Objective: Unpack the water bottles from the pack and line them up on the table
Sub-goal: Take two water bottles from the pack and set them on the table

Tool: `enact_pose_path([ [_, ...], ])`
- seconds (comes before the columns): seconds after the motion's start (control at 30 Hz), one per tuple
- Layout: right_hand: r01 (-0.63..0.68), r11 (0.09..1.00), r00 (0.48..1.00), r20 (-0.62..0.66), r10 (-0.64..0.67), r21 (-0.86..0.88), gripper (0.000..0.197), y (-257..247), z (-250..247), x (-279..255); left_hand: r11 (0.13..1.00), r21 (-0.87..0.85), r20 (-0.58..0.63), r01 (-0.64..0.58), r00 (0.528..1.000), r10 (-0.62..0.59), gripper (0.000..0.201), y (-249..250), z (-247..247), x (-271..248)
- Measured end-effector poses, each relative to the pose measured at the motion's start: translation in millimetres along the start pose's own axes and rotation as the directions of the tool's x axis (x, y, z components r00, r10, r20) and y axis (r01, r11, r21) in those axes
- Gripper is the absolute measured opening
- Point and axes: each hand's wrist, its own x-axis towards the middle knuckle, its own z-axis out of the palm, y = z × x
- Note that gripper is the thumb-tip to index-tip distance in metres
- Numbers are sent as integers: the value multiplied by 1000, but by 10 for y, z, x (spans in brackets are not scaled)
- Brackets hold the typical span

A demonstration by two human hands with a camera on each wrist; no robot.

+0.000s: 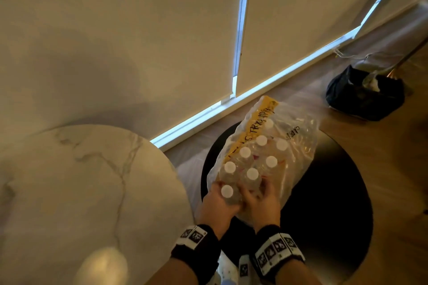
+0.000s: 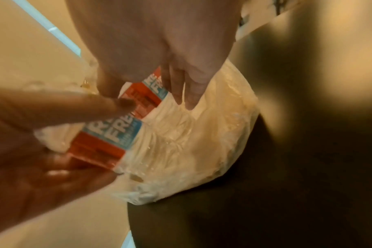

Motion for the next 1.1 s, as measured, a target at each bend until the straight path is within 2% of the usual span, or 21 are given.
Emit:
enact_pose_path([
  [0.07, 45, 997, 999, -4, -45, -63, 59, 3, -22, -55, 1000, -5, -12, 10, 1000, -10, 70, -1, 5, -65],
  [0.17, 64, 992, 998, 13, -63, -109, 67, -2, -108, -163, 996, -86, -45, -11, 999, 7, 63, 16, -85, -194],
  [0.27, 97, 989, 995, -25, -100, -110, 66, -138, -228, -346, 980, -194, -75, -41, 997, 27, 58, 39, -279, -357],
  [0.4, 247, 960, 963, -72, -258, -131, 60, -549, -318, -796, 961, -255, -139, -103, 988, 69, 58, 111, -770, -659],
  [0.5, 404, 902, 912, -15, -411, -154, 55, -932, -188, -1246, 938, -310, -202, -155, 975, 94, 56, 67, -1267, -958],
  [0.57, 482, 864, 876, 91, -473, -146, 47, -1133, 44, -1531, 935, -308, -251, -174, 963, 97, 55, -43, -1624, -1189],
  [0.67, 470, 878, 857, 284, -430, -89, 45, -1265, 632, -1887, 953, -264, -332, -149, 942, 55, 54, -402, -2167, -1556],
  [0.77, 444, 890, 823, 437, -362, -99, 54, -1215, 1413, -2169, 981, -193, -434, -28, 899, -60, 57, -950, -2656, -1921],
  [0.87, 472, 872, 758, 563, -328, -127, 53, -1137, 2202, -2458, 979, -178, -508, 101, 843, -179, 57, -1541, -3062, -2231],
  [0.97, 497, 855, 716, 627, -307, -148, 56, -1049, 2775, -2715, 965, -196, -516, 172, 819, -251, 56, -2005, -3324, -2422],
  [1.1, 540, 827, 692, 640, -333, -154, 51, -951, 3156, -2924, 955, -261, -512, 143, 818, -263, 48, -2309, -3488, -2496],
])
